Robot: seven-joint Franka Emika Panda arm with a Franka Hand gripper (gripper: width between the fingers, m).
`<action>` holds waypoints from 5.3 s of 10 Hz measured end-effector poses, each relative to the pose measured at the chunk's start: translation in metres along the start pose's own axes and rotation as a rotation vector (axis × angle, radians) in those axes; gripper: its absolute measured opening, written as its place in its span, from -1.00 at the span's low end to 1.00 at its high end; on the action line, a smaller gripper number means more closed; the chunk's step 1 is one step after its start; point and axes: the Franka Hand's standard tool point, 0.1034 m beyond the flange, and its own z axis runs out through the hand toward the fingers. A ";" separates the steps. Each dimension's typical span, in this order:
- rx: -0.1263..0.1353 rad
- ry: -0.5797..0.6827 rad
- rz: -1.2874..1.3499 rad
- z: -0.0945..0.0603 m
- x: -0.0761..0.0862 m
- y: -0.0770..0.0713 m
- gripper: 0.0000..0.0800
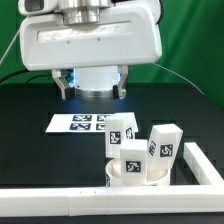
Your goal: Assemble stool
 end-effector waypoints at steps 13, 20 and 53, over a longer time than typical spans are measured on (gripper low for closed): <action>-0.032 -0.018 0.078 0.048 -0.020 -0.020 0.62; -0.032 -0.017 0.295 0.049 -0.020 -0.020 -0.19; -0.056 -0.129 1.234 0.021 -0.013 -0.068 0.62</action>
Offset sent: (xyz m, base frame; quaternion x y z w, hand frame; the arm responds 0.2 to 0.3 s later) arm 0.0000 0.0000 0.0000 0.0000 0.0000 0.0000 1.0000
